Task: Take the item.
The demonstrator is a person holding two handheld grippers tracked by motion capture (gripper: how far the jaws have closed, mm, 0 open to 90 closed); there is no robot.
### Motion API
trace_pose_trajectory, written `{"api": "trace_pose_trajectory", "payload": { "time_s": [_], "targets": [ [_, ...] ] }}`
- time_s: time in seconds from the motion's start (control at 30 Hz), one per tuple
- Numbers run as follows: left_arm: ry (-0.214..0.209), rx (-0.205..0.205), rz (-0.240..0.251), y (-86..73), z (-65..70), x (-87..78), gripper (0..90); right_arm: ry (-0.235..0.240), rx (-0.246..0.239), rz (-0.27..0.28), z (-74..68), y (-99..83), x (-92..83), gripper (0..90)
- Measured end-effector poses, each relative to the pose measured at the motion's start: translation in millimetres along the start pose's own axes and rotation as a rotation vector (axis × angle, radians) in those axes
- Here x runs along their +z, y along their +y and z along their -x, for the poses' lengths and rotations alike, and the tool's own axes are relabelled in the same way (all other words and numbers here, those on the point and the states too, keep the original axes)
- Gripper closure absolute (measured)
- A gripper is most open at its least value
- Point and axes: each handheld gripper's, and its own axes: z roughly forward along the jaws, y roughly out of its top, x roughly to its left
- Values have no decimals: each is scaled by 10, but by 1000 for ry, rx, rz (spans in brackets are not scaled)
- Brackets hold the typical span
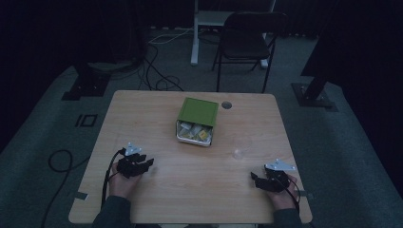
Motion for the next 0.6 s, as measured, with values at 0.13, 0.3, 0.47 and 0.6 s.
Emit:
{"api": "trace_pose_trajectory", "payload": {
  "time_s": [0.13, 0.3, 0.47, 0.6],
  "targets": [
    [2, -10, -3, 27, 9, 4, 603, 1, -1, 0, -1, 2, 3, 293],
    [12, 15, 9, 52, 38, 3, 589, 1, -2, -1, -1, 3, 3, 294],
    [-14, 23, 29, 88, 71, -10, 575, 1, -2, -1, -1, 3, 3, 293],
    [-26, 38, 44, 123, 124, -4, 565, 1, -2, -1, -1, 3, 3, 294]
  ]
}}
